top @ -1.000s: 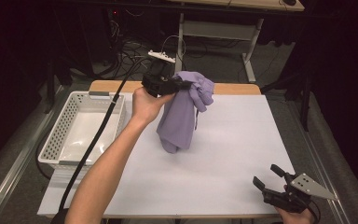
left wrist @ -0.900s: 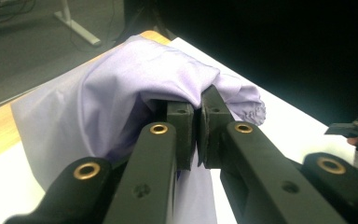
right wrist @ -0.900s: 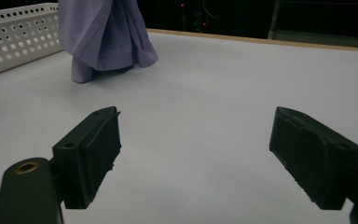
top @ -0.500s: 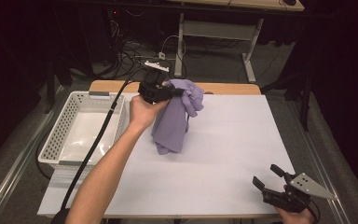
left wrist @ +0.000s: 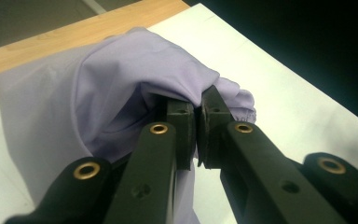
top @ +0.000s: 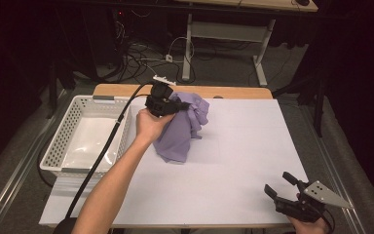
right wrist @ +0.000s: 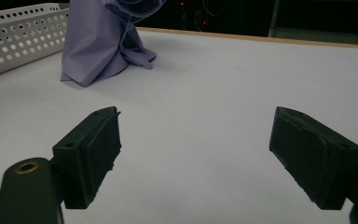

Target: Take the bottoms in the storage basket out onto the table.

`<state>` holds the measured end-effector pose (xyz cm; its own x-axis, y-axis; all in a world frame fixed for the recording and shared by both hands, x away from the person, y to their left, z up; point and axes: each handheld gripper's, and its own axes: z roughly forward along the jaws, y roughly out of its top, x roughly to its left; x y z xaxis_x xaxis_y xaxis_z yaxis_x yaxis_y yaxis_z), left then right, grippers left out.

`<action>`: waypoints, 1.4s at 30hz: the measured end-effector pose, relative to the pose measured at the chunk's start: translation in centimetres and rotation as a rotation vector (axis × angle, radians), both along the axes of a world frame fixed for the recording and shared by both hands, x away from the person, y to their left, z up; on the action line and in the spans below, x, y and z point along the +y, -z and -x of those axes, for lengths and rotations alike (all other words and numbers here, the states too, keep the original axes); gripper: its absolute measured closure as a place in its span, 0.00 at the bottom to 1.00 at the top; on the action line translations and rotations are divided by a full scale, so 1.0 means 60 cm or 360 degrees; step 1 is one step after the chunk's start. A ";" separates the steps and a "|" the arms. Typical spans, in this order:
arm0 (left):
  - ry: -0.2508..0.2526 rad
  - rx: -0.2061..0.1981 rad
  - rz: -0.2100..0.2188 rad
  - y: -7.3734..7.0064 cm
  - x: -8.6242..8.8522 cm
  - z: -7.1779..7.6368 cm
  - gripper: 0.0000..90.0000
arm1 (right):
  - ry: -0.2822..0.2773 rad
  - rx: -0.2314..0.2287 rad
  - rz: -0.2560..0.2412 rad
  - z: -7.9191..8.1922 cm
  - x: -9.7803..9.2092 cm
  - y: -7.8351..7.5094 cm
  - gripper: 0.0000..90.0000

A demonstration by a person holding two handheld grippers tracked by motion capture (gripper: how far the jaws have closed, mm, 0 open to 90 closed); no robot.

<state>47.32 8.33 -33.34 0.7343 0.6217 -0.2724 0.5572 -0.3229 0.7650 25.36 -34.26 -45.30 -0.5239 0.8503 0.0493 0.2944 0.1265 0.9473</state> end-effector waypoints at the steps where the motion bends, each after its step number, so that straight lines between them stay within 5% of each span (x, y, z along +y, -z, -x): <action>1: 0.0002 0.0001 -0.0006 0.002 -0.001 0.001 0.93 | 0.0005 0.0003 -0.0005 0.000 -0.001 0.000 0.19; 9: -0.0003 0.0025 -0.0055 0.020 -0.003 0.002 0.93 | -0.0006 -0.0008 -0.0017 0.002 0.000 -0.001 0.19; 16: -0.0006 0.0055 -0.0030 0.038 -0.016 -0.005 0.93 | 0.0001 -0.0006 -0.0013 0.000 -0.001 -0.001 0.19; 22: 0.0004 0.0080 -0.0116 0.060 -0.030 -0.008 0.93 | -0.0005 -0.0011 -0.0015 0.001 -0.001 -0.001 0.19; 37: -0.0031 0.0205 -0.0115 0.103 -0.039 -0.027 0.92 | 0.0011 -0.0002 -0.0013 0.000 -0.002 -0.001 0.19; 41: -0.0047 0.0209 -0.0152 0.111 -0.042 -0.032 0.92 | 0.0011 -0.0001 -0.0019 0.001 -0.003 0.000 0.19; 42: -0.0053 0.0214 -0.0205 0.120 -0.046 -0.034 0.92 | 0.0008 0.0003 -0.0021 0.000 -0.003 0.000 0.19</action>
<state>49.35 5.58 -40.53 0.6752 0.6810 -0.2836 0.6636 -0.3929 0.6366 25.34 -34.45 -45.29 -0.5198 0.8521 0.0615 0.2965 0.1124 0.9484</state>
